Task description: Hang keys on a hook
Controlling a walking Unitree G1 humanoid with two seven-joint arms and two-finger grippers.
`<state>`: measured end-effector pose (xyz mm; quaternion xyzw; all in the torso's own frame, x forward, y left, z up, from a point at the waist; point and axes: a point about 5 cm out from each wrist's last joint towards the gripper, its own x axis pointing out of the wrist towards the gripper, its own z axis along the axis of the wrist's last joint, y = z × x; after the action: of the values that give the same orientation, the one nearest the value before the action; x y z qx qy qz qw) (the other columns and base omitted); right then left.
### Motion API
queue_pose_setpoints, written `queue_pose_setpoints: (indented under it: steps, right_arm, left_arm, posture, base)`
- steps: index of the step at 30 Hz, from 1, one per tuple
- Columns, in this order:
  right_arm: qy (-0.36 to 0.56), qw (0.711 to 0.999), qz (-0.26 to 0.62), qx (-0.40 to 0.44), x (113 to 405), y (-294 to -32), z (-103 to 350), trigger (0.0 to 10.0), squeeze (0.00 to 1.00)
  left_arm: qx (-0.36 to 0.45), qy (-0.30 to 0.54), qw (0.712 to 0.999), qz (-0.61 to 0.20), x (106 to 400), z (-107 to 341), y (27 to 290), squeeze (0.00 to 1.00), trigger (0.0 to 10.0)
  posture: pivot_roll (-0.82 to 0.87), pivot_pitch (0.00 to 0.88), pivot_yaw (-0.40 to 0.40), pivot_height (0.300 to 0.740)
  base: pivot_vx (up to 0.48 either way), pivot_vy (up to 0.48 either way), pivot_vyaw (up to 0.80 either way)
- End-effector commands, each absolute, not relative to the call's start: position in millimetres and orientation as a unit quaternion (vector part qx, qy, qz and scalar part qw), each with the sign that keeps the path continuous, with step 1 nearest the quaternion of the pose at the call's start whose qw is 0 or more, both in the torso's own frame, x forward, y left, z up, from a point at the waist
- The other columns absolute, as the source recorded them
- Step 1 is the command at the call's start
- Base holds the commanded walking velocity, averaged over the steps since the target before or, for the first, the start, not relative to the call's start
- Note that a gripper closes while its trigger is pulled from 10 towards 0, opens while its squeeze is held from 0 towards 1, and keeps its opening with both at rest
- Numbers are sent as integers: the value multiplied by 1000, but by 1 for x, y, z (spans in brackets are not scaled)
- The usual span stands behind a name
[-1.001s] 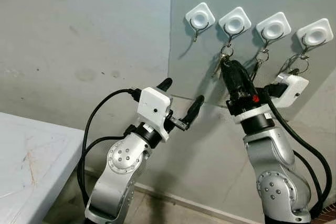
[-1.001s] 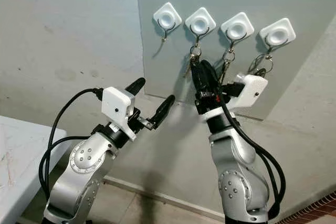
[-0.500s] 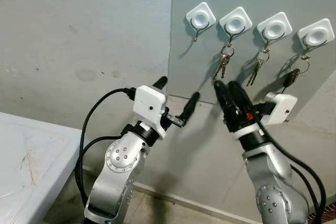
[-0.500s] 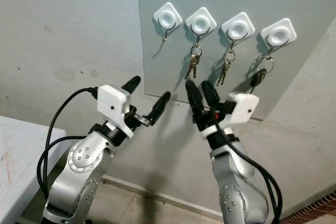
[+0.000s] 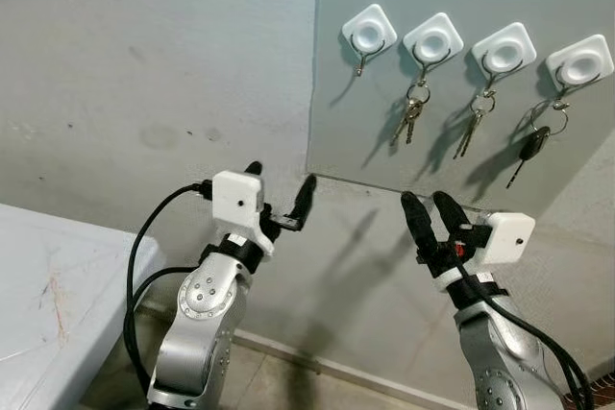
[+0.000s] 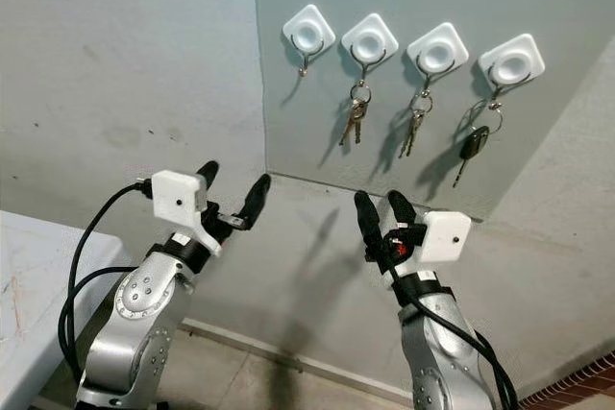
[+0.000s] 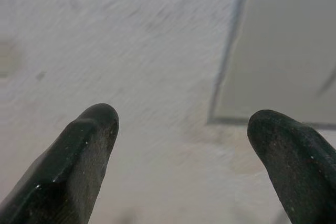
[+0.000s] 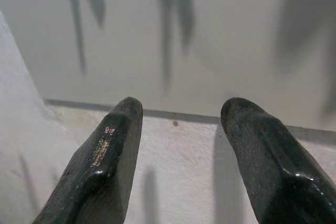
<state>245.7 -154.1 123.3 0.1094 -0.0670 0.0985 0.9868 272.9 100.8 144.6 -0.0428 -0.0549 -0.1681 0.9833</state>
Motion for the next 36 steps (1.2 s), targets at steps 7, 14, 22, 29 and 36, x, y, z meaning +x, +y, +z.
queue_pose_setpoints:
  steps: [7, 14, 22, 29, 36]
  right_arm:
    - [-57, 997, 53, 12, 245, -168, 111, 10000, 0]
    - [-46, 997, 59, 3, 242, -162, 101, 10000, 0]
    - [-24, 998, 54, -6, 242, -163, 84, 10000, 0]
    - [-26, 998, 53, -3, 243, -163, 85, 10000, 0]
    - [-15, 999, 50, -1, 242, -166, 78, 10000, 0]
  left_arm:
    - [-59, -31, 993, -97, 270, 118, 116, 0, 10000]
    - [-70, -14, 995, -67, 261, 99, 121, 0, 10000]
    - [-88, 16, 995, -41, 258, 78, 131, 0, 10000]
    - [-92, 10, 995, -42, 258, 80, 130, 0, 10000]
    - [-77, 7, 996, -46, 259, 77, 130, 0, 10000]
  posture:
    - [-49, 0, -31, 740]
    - [-45, 0, -35, 740]
    - [-38, 0, -42, 740]
    - [-38, 0, -43, 740]
    - [-38, 0, -43, 740]
  base:
    - [0, 0, 0]
    - [0, 0, 0]
    - [0, 0, 0]
    - [0, 0, 0]
    - [0, 0, 0]
